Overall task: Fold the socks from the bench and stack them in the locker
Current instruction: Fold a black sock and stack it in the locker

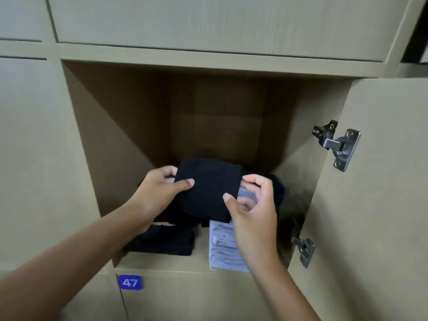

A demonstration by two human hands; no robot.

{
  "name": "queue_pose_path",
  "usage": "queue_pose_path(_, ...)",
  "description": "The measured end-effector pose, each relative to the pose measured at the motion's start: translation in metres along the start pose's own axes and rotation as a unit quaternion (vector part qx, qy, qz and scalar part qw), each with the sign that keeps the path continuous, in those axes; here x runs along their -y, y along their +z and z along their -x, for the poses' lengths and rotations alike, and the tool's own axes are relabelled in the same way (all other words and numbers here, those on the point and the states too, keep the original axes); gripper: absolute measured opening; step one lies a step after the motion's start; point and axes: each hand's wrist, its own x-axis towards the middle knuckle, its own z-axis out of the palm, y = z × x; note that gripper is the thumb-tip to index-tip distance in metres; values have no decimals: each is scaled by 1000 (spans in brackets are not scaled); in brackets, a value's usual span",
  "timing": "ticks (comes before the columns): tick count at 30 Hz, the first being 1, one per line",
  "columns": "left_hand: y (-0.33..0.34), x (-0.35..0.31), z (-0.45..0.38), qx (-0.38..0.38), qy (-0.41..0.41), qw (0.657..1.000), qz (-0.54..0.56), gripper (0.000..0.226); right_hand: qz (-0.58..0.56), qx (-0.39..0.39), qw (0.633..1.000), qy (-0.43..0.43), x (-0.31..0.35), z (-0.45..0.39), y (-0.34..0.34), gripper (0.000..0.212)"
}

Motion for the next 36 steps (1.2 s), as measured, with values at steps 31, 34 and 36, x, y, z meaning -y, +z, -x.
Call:
queue_pose_path(31, 134, 0, -161, 93, -169, 977, 89, 46, 607, 163, 772, -96, -67, -7, -14, 69)
queue_pose_path(34, 135, 5, -160, 92, -190, 975, 69, 33, 604, 159, 773, -109, -69, -6, -12, 69)
queue_pose_path(36, 137, 8, -161, 96, -197, 975, 46, 20, 604, 156, 773, -116, -70, -6, -12, 69)
